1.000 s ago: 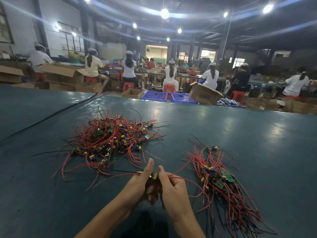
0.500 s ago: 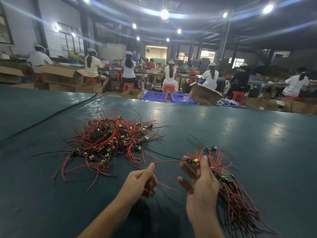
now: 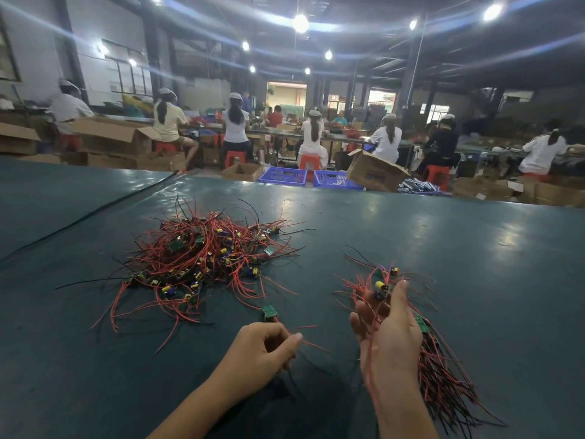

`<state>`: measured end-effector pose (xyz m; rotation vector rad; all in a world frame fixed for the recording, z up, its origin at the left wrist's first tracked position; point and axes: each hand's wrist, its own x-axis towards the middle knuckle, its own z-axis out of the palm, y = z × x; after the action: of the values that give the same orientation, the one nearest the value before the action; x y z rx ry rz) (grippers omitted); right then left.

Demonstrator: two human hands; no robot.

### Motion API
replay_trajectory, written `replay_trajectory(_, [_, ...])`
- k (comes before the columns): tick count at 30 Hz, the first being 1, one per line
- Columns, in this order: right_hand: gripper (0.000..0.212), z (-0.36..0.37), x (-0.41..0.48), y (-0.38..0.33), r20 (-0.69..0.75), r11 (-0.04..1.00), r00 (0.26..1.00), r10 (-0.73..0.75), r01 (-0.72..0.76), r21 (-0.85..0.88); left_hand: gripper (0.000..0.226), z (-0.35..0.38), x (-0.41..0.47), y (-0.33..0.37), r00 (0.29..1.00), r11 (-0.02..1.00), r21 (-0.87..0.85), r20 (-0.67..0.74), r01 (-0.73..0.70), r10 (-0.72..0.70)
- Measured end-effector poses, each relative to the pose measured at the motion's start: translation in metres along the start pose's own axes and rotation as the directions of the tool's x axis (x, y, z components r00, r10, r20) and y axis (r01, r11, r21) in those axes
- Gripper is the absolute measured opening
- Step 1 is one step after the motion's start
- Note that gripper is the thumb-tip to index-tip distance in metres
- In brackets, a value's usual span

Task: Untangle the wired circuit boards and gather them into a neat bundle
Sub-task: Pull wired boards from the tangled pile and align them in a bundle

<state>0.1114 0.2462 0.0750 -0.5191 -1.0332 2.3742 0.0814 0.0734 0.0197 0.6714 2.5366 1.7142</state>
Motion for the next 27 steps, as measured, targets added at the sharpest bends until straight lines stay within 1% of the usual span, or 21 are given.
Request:
replay_trajectory(2, [0.025, -0.003, 0.003, 0.000, 0.033, 1.000, 0.999, 0.002, -0.001, -0.024, 0.033, 0.000, 0.001, -0.002, 1.000, 1.000, 0.022, -0.016, -0.005, 0.005])
replay_trajectory(3, [0.017, -0.005, 0.005, 0.000, 0.040, 0.997, 0.999, -0.034, 0.037, -0.066, 0.033, 0.000, 0.001, -0.003, 0.999, 0.999, 0.043, -0.034, -0.006, 0.008])
replay_trajectory(4, [0.010, -0.007, 0.007, -0.001, 0.044, 0.983, 0.994, -0.101, 0.107, -0.150, 0.034, -0.001, 0.001, -0.004, 0.998, 0.997, 0.081, -0.064, -0.010, 0.015])
replay_trajectory(5, [0.008, -0.008, 0.010, -0.002, 0.059, 0.939, 0.979, -0.197, 0.206, -0.275, 0.033, -0.001, 0.001, -0.006, 0.994, 0.990, 0.139, -0.109, -0.015, 0.030])
replay_trajectory(6, [0.009, -0.011, 0.011, -0.003, 0.091, 0.858, 0.949, -0.302, 0.312, -0.408, 0.032, -0.003, 0.001, -0.008, 0.985, 0.975, 0.221, -0.163, -0.021, 0.058])
replay_trajectory(7, [0.010, -0.013, 0.013, -0.004, 0.135, 0.747, 0.909, -0.394, 0.402, -0.530, 0.028, -0.005, 0.001, -0.010, 0.972, 0.950, 0.312, -0.211, -0.034, 0.104])
replay_trajectory(8, [0.011, -0.017, 0.014, -0.005, 0.181, 0.620, 0.871, -0.457, 0.458, -0.637, 0.021, -0.008, 0.001, -0.010, 0.956, 0.909, 0.412, -0.239, -0.056, 0.168])
replay_trajectory(9, [0.012, -0.021, 0.016, -0.006, 0.216, 0.484, 0.845, -0.488, 0.468, -0.739, 0.014, -0.010, 0.002, -0.012, 0.949, 0.860, 0.505, -0.228, -0.075, 0.217])
replay_trajectory(10, [0.014, -0.025, 0.017, -0.007, 0.233, 0.339, 0.836, -0.498, 0.434, -0.835, 0.021, -0.012, 0.002, -0.013, 0.961, 0.815, 0.576, -0.180, -0.070, 0.210])
replay_trajectory(11, [0.017, -0.029, 0.018, -0.007, 0.239, 0.203, 0.837, -0.492, 0.377, -0.904, 0.035, -0.013, 0.002, -0.016, 0.981, 0.777, 0.628, -0.114, -0.051, 0.157])
replay_trajectory(12, [0.021, -0.032, 0.018, -0.006, 0.239, 0.097, 0.847, -0.474, 0.320, -0.942, 0.046, -0.013, 0.002, -0.020, 0.995, 0.735, 0.678, -0.045, -0.035, 0.089])
replay_trajectory(13, [0.026, -0.034, 0.018, -0.006, 0.235, 0.024, 0.862, -0.449, 0.275, -0.961, 0.053, -0.012, 0.003, -0.023, 0.999, 0.694, 0.719, 0.018, -0.037, 0.034])
replay_trajectory(14, [0.031, -0.035, 0.017, -0.005, 0.233, -0.024, 0.874, -0.425, 0.247, -0.969, 0.056, -0.011, 0.002, -0.025, 0.998, 0.665, 0.745, 0.065, -0.049, 0.000])
replay_trajectory(15, [0.034, -0.034, 0.015, -0.004, 0.237, -0.048, 0.882, -0.407, 0.239, -0.970, 0.057, -0.009, 0.002, -0.026, 0.996, 0.649, 0.759, 0.084, -0.054, -0.016])
replay_trajectory(17, [0.035, -0.028, 0.009, -0.002, 0.271, -0.035, 0.878, -0.395, 0.280, -0.959, 0.054, -0.006, 0.000, -0.027, 0.998, 0.632, 0.774, 0.061, -0.043, -0.007])
replay_trajectory(20, [0.028, -0.017, -0.003, 0.008, 0.402, 0.034, 0.816, -0.415, 0.455, -0.890, 0.041, -0.009, 0.000, -0.025, 0.997, 0.624, 0.781, -0.020, -0.032, 0.076])
replay_trajectory(23, [0.022, -0.008, -0.015, 0.026, 0.554, 0.102, 0.745, -0.370, 0.626, -0.773, 0.030, -0.011, 0.001, -0.023, 0.995, 0.645, 0.763, -0.032, -0.040, 0.099])
replay_trajectory(25, [0.021, -0.006, -0.019, 0.034, 0.599, 0.149, 0.737, -0.313, 0.661, -0.735, 0.025, -0.013, 0.003, -0.023, 0.993, 0.650, 0.758, -0.029, -0.050, 0.110])
replay_trajectory(27, [0.020, -0.006, -0.017, 0.037, 0.584, 0.239, 0.755, -0.298, 0.652, -0.720, 0.022, -0.015, 0.003, -0.023, 0.991, 0.642, 0.764, -0.031, -0.063, 0.134])
